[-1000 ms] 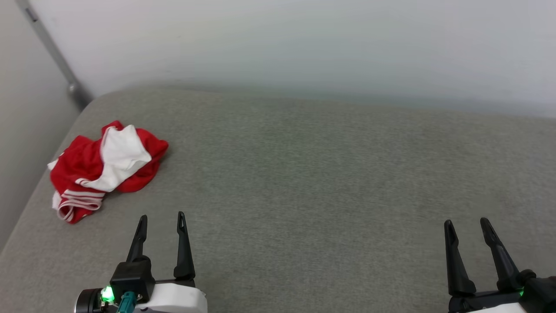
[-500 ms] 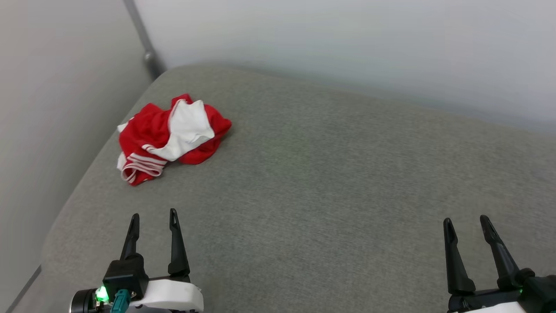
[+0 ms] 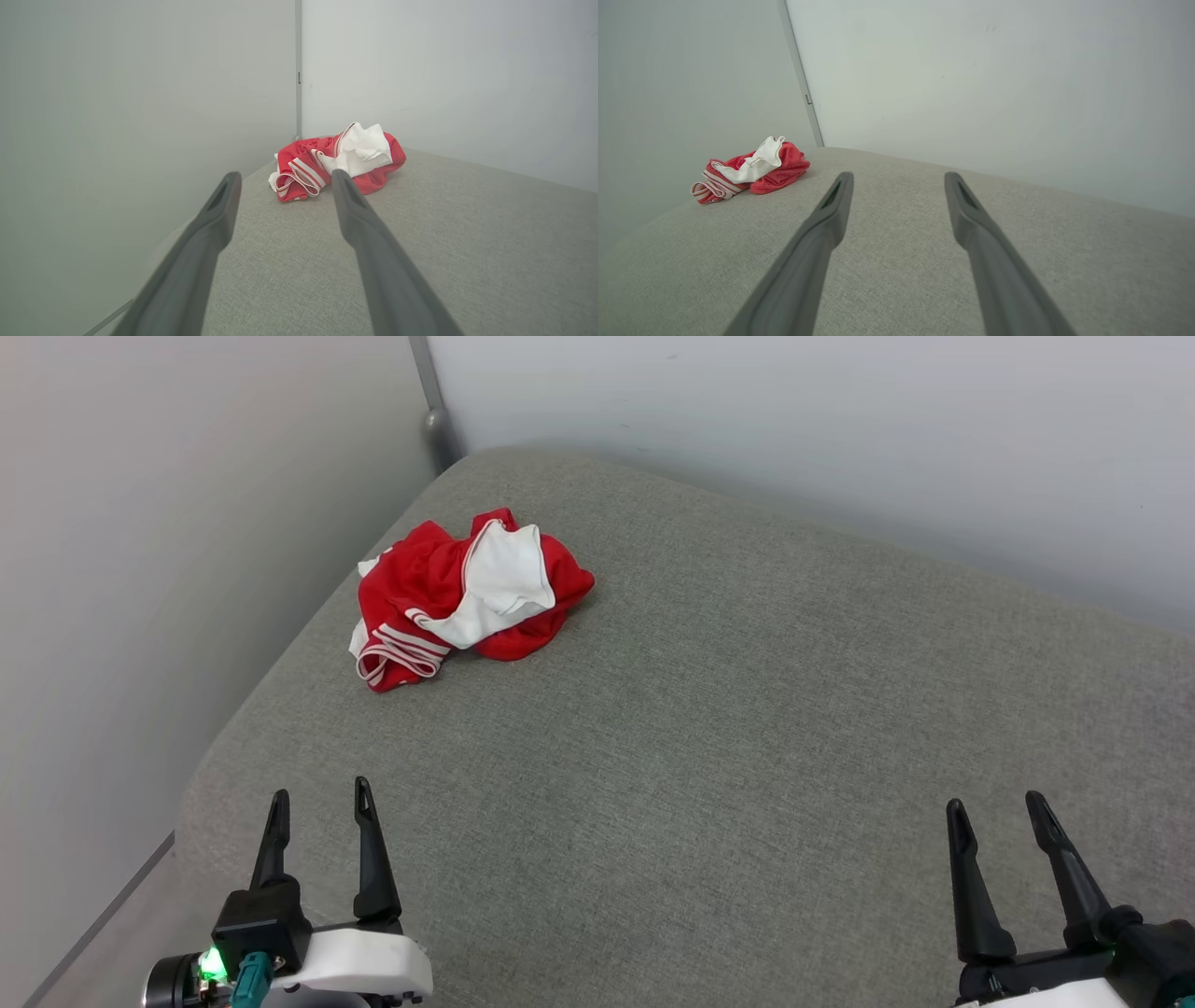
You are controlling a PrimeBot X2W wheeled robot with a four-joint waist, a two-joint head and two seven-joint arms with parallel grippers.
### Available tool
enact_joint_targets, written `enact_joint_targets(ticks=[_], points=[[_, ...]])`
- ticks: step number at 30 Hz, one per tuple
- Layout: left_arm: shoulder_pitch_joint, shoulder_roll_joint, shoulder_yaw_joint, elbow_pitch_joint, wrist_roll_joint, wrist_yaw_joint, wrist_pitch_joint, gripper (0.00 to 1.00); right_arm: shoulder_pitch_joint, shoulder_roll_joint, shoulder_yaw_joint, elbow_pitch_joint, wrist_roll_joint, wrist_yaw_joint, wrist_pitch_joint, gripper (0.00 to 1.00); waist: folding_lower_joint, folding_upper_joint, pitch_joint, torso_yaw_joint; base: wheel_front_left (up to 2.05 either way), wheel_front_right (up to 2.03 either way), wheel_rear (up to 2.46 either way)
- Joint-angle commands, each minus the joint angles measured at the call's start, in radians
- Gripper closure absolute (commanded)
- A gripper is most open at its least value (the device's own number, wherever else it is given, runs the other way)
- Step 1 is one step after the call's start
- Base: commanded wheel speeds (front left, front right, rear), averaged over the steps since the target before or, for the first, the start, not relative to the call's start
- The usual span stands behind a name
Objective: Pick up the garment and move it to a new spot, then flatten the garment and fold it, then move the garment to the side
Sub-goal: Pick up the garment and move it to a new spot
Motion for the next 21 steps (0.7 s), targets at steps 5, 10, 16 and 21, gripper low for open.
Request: enact_joint_targets(ticks=[5,10,16,21], points=[[-0.002,-0.001,0.012,0.003,-0.005,0.008,-0.003,0.00,-0.005,0.001,0.008,0.005,-0.008,0.000,-0.002,0.00,0.0000,0.0000,-0.002,0.004,0.00,0.00,0.00],[-0.039,-0.001,0.038,0.030,-0.017,-0.034,-0.003,0.00,-0.011,0.001,0.016,0.000,-0.012,0.000,-0.002,0.00,0.0000,0.0000,0.010,-0.015,0.00,0.00,0.00],[-0.213,0.085,0.105,0.130,-0.011,-0.129,-0.003,0.00,-0.038,0.001,0.017,-0.013,-0.042,0.000,-0.002,0.00,0.0000,0.0000,0.063,-0.062,0.00,0.00,0.00],[-0.442,0.200,0.144,0.279,-0.033,-0.190,0.020,0.00,-0.085,0.001,0.012,-0.029,-0.074,0.000,-0.002,0.00,0.0000,0.0000,0.137,-0.116,0.00,0.00,0.00]])
